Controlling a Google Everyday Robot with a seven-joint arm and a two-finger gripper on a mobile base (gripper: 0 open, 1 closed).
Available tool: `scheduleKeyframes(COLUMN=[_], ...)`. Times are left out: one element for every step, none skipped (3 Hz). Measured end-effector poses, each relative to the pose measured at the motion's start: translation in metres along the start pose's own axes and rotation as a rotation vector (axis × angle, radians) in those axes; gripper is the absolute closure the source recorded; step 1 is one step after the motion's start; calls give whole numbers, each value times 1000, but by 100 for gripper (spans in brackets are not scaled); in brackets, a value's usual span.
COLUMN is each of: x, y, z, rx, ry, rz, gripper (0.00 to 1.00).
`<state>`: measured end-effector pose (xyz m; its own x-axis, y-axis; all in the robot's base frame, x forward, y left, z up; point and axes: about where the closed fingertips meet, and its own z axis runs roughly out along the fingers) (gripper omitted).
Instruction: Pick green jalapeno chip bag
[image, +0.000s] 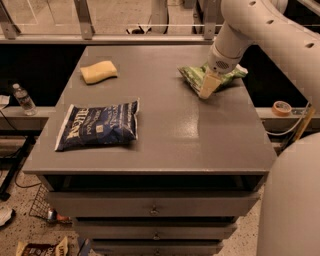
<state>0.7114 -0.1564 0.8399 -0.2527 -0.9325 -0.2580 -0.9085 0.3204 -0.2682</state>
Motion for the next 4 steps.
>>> scheduleKeyframes(x=[-3, -14, -42, -59], y=[-1, -3, 2, 11], z=[-4, -22, -68, -102], rx=[9, 40, 97, 125], ry=[-6, -55, -175, -262], rz=[-5, -23, -84, -136], gripper=[73, 96, 100, 100])
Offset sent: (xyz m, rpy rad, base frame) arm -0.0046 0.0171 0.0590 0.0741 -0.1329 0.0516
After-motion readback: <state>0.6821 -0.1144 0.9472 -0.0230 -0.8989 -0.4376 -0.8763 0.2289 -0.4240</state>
